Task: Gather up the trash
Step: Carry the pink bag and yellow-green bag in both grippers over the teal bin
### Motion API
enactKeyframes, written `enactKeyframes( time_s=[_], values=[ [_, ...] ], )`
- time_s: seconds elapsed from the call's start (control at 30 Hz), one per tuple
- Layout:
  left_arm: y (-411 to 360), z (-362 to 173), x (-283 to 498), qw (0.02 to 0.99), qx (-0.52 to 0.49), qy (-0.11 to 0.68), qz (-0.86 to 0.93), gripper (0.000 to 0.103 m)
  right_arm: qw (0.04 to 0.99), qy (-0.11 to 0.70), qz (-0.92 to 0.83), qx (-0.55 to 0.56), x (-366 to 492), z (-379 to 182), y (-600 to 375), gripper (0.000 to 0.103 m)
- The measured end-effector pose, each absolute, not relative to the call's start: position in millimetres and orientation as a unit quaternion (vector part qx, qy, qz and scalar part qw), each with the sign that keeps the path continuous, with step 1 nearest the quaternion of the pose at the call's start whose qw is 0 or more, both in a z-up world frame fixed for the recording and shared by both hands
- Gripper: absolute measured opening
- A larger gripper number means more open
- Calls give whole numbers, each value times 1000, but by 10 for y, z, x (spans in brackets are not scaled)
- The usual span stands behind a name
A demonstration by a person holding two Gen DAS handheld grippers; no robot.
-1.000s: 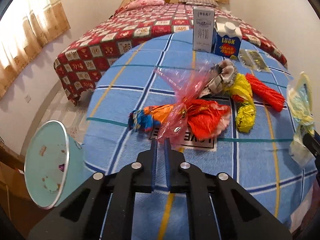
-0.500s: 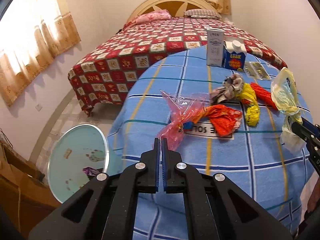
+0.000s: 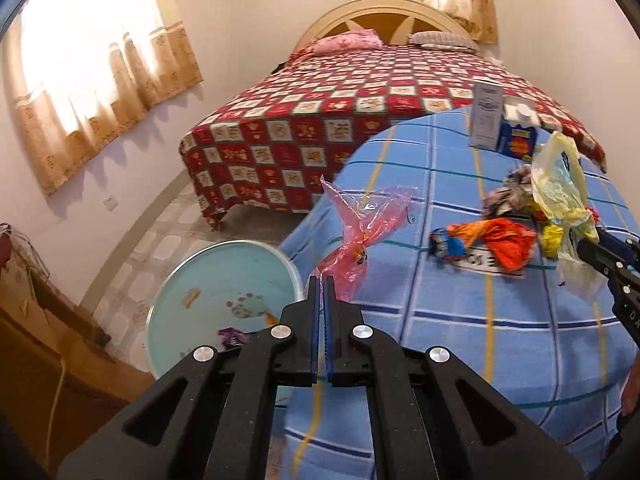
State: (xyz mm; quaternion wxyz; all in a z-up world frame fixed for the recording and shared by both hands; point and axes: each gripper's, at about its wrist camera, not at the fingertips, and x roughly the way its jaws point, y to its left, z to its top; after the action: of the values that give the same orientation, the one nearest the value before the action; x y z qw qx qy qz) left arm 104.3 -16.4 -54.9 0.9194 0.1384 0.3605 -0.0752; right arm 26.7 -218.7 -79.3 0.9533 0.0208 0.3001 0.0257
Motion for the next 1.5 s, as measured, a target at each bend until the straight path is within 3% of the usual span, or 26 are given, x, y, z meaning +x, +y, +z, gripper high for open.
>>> enactKeyframes(
  time_s=[1.07, 1.5],
  values=[
    [1343, -663, 1190, 916, 100, 384, 67, 2, 926, 323, 175, -93, 1251, -705, -484, 21],
    [1601, -739, 1249, 910, 83, 397, 90, 2, 914, 336, 198, -114, 1447, -779, -123, 21]
  ],
)
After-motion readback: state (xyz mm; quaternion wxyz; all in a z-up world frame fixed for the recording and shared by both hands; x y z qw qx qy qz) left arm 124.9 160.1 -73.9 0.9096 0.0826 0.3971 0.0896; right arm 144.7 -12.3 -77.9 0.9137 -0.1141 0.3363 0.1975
